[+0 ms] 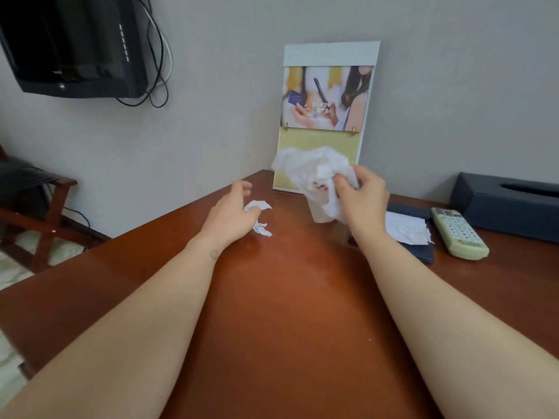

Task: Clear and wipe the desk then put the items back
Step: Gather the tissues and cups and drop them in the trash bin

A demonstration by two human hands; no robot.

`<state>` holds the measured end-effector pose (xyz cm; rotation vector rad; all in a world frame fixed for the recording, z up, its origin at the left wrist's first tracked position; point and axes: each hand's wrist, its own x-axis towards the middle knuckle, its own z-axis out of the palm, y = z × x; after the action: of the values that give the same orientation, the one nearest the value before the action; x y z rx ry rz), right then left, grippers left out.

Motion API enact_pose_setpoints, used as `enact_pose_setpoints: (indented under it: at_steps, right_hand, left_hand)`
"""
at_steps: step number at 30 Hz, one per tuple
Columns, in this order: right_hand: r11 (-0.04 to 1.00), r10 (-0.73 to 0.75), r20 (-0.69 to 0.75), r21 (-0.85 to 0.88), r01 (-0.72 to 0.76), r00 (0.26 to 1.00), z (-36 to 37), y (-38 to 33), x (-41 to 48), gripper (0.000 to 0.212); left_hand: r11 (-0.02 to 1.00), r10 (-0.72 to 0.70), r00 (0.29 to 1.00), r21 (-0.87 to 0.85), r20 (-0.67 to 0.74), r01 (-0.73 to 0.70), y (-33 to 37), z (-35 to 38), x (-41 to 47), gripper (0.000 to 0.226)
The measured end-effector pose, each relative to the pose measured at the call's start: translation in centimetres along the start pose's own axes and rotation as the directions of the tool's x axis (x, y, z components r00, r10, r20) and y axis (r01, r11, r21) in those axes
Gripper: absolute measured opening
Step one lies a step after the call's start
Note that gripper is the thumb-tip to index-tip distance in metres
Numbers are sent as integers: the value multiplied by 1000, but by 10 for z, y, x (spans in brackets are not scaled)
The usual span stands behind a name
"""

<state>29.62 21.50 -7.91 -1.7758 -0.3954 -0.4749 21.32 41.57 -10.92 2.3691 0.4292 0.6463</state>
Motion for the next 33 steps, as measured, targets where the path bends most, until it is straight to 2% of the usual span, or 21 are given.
enact_pose_setpoints:
  at_steps: [3, 5, 9, 13, 19, 21, 23, 25, 27, 30, 33]
  right_hand:
    - [986, 71, -167, 162, -43, 983, -12, 1, 5, 10]
    - [984, 80, -224, 173, -42, 971, -18, 6, 8, 9]
    - [995, 50, -298, 97, -22, 953, -23, 13, 10, 9]
    - [999, -42, -275, -35, 33, 961, -21, 16, 10, 10]
    - [950, -181, -220, -291, 112, 959, -14, 22, 11, 23]
    - [911, -246, -168, -376, 169, 955, -12, 27, 15, 25]
    - [843, -264, -36, -495, 212, 964, -8, 31, 18, 29]
    - [760, -190, 157, -601, 246, 969, -3, 36, 19, 31]
    - [724, -55, 287, -648, 236, 956, 3, 36, 18, 30]
    - [678, 59, 358, -700, 226, 932, 9, 31, 18, 35]
    - [570, 89, 398, -772, 281, 913, 17, 26, 20, 49]
  left_hand:
    - [991, -3, 992, 134, 128, -14, 0, 2, 0, 52]
    - [980, -2, 989, 196, 150, -28, -1, 3, 0, 51]
    - [971, 46, 994, 231, 100, -69, -1, 2, -1, 38]
    - [959, 100, 993, 262, 62, -113, 3, 1, -2, 24]
    - [967, 107, 993, 226, 47, -115, 3, -1, -5, 28]
    - [976, 80, 994, 196, 77, -93, 6, -3, -7, 26]
    - [985, 33, 992, 163, 122, -53, 7, -5, -10, 24]
    - [983, 27, 986, 174, 165, -56, 7, -8, -9, 26]
    - [978, 48, 982, 191, 181, -83, 5, -11, -9, 28]
    - [975, 98, 981, 181, 169, -129, 2, -12, -8, 26]
    - [968, 136, 977, 190, 161, -166, -1, -10, -6, 23]
